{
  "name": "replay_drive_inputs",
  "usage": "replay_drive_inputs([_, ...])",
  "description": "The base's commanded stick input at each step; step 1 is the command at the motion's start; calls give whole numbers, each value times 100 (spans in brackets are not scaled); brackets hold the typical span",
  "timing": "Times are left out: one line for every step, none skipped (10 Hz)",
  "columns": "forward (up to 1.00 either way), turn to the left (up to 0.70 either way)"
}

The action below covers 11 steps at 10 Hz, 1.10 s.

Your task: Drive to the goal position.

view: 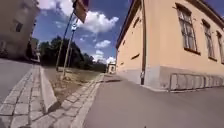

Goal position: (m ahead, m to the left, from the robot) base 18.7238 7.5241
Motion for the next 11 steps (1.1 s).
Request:
replay_drive_inputs([85,-34])
replay_drive_inputs([85,-34])
replay_drive_inputs([85,-34])
replay_drive_inputs([85,-34])
replay_drive_inputs([85,-34])
replay_drive_inputs([85,-34])
replay_drive_inputs([85,-34])
replay_drive_inputs([85,-26])
replay_drive_inputs([85,-12])
replay_drive_inputs([85,0])
replay_drive_inputs([85,0])
